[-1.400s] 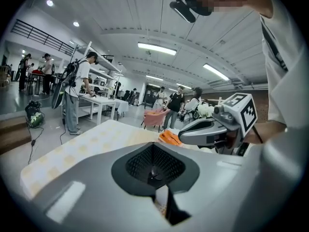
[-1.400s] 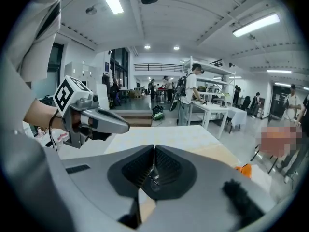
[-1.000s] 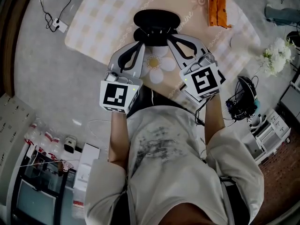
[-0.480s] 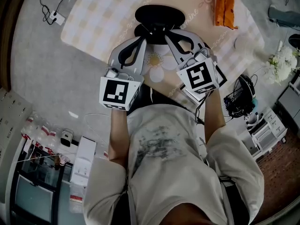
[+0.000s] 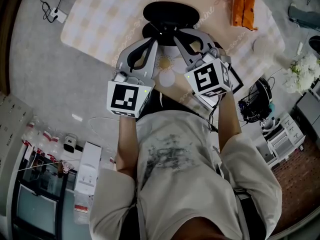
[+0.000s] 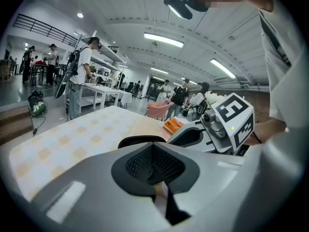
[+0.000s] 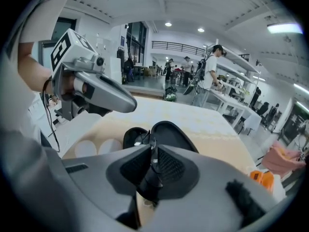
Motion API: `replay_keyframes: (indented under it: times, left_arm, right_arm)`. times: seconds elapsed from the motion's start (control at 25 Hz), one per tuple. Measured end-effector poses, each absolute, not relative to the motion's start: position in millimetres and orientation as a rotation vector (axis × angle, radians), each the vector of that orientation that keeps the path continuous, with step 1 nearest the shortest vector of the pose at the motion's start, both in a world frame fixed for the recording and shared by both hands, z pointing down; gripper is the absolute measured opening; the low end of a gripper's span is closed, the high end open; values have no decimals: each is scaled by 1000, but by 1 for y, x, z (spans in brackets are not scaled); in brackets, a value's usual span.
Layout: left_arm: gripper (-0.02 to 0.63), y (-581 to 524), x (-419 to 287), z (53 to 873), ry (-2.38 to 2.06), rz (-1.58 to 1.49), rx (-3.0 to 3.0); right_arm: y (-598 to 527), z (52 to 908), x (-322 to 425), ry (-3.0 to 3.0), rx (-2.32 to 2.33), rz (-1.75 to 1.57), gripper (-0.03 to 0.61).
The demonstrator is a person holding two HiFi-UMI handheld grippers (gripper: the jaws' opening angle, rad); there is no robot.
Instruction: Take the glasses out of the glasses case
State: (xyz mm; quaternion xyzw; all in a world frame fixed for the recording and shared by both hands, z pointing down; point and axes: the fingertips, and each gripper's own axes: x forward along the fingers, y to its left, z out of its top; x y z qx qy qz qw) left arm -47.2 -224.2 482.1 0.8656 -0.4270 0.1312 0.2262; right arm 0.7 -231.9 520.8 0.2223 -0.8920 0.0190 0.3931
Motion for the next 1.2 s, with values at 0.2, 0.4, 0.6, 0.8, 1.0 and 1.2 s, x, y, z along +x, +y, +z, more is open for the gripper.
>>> replay_keyframes:
  times: [0.2, 0.4, 0.6, 0.8, 1.0, 1.2]
  left_arm:
    - [9, -223, -48, 487, -1180, 365, 2366]
    - [9, -225, -50, 488, -1182, 365, 2371]
    - [9, -225, -51, 491, -1187, 366, 2366]
    - [9, -224, -50, 491, -1182, 367, 2372]
    - [9, -221, -51, 493, -1184, 362, 2364]
    - [9, -220, -53, 493, -1189, 363, 2358]
  right_arm:
    - [-230, 532, -6, -2230, 511, -2, 55]
    - [-227, 539, -11, -2220, 484, -6, 66]
    - [-224, 547, -13, -2205, 462, -14, 76]
    - [-224, 555, -15, -2181, 445, -40, 78]
    - [-224, 563, -18, -2152, 422, -80, 78]
    - [-225, 566, -20, -2142, 418, -112, 77]
